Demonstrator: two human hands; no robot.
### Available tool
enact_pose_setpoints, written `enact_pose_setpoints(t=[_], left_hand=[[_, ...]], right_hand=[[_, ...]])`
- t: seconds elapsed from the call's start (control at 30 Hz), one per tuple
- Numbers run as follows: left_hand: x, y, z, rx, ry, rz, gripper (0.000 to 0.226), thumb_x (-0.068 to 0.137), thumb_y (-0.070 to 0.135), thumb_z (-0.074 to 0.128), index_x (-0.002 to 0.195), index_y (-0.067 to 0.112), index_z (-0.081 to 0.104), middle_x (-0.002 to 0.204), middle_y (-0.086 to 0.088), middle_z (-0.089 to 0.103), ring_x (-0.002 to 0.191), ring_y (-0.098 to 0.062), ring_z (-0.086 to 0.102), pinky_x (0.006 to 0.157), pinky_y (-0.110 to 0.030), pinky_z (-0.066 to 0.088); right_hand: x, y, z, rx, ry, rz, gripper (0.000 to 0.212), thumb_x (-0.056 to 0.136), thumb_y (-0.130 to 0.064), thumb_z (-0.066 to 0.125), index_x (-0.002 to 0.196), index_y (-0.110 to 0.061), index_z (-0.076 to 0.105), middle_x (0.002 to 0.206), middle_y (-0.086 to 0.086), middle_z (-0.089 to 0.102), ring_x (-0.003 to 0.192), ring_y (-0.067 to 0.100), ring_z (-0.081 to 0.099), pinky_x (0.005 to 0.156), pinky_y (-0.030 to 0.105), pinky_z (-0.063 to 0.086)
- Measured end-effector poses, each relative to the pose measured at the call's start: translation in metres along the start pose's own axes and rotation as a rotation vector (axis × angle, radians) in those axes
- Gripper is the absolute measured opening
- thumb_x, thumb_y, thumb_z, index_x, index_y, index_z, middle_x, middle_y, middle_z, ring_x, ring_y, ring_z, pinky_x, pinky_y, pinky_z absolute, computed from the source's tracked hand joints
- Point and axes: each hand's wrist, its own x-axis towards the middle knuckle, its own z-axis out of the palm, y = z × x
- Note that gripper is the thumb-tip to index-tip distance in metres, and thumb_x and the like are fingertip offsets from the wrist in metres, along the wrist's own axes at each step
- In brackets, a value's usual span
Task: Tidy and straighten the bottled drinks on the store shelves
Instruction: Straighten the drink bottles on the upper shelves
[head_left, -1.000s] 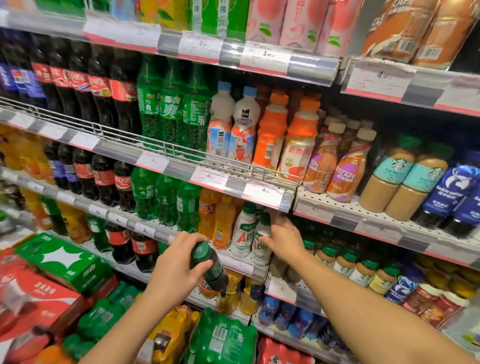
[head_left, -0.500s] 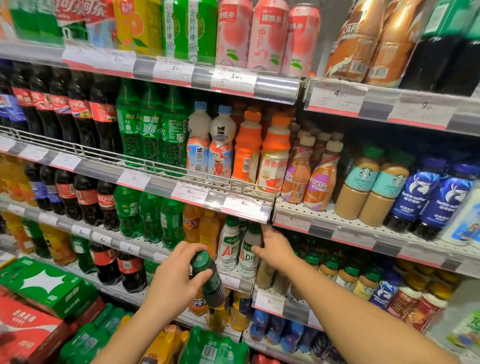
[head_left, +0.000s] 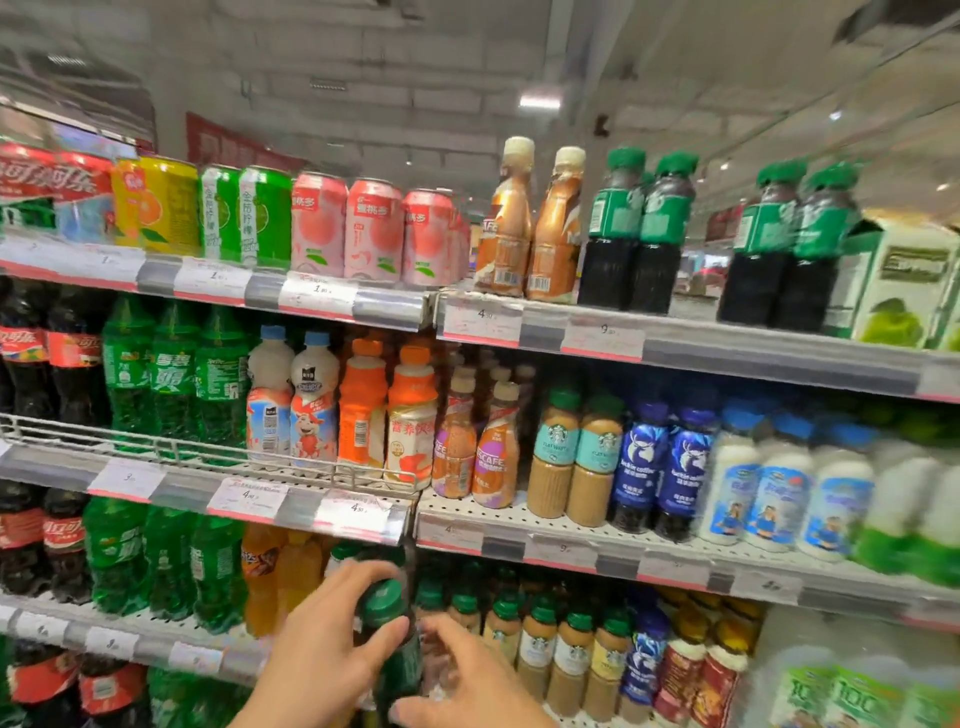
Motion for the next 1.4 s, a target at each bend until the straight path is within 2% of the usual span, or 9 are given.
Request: enact_pose_setpoints(t=[0.2,0.37,0.47,0.6,0.77,0.9,1.0,1.2,1.4], left_hand=[[0.029,0.076,0.011,-0.077,0.011,0.156,0.037,0.082,0.046,0.074,0.114,0.049,0.055,0.112,0.032,0.056,0.109,0.010,0.054,0.086,-0.015,0.049],[0.060,0.135,0.011,-0.128,0.027,0.303,0.044,0.083,0.051,0.066,0.125,0.040,0.058,0.114,0.028,0.057,0.107,0.004,0.057,0.088,-0.026,0.054],[0.082,0.165,0.004,-0.133,0.014,0.375,0.048,0.089,0.052,0.063,0.133,0.036,0.056,0.120,0.024,0.059,0.108,0.003,0.058,0.090,-0.029,0.055],[0.111,0.192,-0.013,-0.042,0.075,0.463,0.048,0.092,0.052,0.056,0.135,0.031,0.057,0.127,0.018,0.061,0.114,0.001,0.058,0.097,-0.031,0.052],[0.142,0.206,-0.023,0.243,0.157,0.536,0.048,0.094,0.041,0.061,0.140,0.028,0.053,0.144,0.008,0.053,0.133,-0.014,0.044,0.111,-0.038,0.041],[0.159,0.211,-0.016,0.454,0.209,0.596,0.058,0.089,0.039,0.063,0.143,0.022,0.049,0.156,-0.004,0.042,0.143,-0.028,0.036,0.114,-0.049,0.038],[0.167,0.215,-0.006,0.570,0.219,0.568,0.066,0.087,0.042,0.062,0.148,0.021,0.045,0.159,-0.006,0.039,0.146,-0.031,0.034,0.114,-0.049,0.037],[0.175,0.201,0.015,0.611,0.200,0.509,0.076,0.081,0.039,0.063,0.151,0.017,0.045,0.163,-0.005,0.033,0.148,-0.030,0.036,0.107,-0.048,0.044],[0.180,0.195,0.016,0.635,0.200,0.530,0.078,0.079,0.040,0.059,0.152,0.016,0.045,0.163,-0.005,0.034,0.147,-0.028,0.038,0.102,-0.046,0.049]], right_hand=[[-0.031,-0.002,-0.057,-0.083,0.188,-0.076,0.066,0.066,-0.052,0.086,0.125,-0.042,0.058,0.101,-0.016,0.071,0.091,-0.007,0.066,0.087,0.015,0.054],[-0.053,-0.006,-0.108,-0.204,0.380,-0.145,0.066,0.066,-0.059,0.079,0.125,-0.039,0.056,0.095,-0.014,0.069,0.083,0.004,0.062,0.081,0.029,0.056],[-0.066,-0.015,-0.142,-0.223,0.469,-0.185,0.060,0.072,-0.052,0.081,0.125,-0.038,0.056,0.082,-0.014,0.063,0.070,0.000,0.057,0.069,0.020,0.050],[-0.078,-0.027,-0.185,-0.285,0.617,-0.238,0.070,0.071,-0.062,0.077,0.132,-0.033,0.058,0.092,-0.017,0.068,0.083,0.001,0.062,0.077,0.024,0.050],[-0.092,-0.049,-0.237,-0.262,0.728,-0.247,0.045,0.077,-0.048,0.084,0.114,-0.037,0.060,0.097,-0.024,0.068,0.089,-0.007,0.063,0.075,0.012,0.048],[-0.092,-0.067,-0.271,-0.187,0.825,-0.275,0.051,0.068,-0.060,0.078,0.109,-0.032,0.069,0.097,-0.017,0.076,0.090,0.000,0.070,0.085,0.034,0.059],[-0.090,-0.080,-0.292,-0.169,0.872,-0.294,0.045,0.072,-0.053,0.082,0.108,-0.028,0.070,0.097,-0.013,0.077,0.090,0.006,0.072,0.088,0.040,0.059],[-0.087,-0.099,-0.328,-0.199,0.953,-0.318,0.035,0.081,-0.042,0.084,0.109,-0.029,0.068,0.099,-0.011,0.075,0.091,0.008,0.071,0.084,0.038,0.058],[-0.074,-0.140,-0.359,-0.270,1.131,-0.375,0.027,0.090,-0.037,0.077,0.109,-0.024,0.064,0.092,-0.015,0.067,0.083,0.003,0.064,0.067,0.018,0.044]])
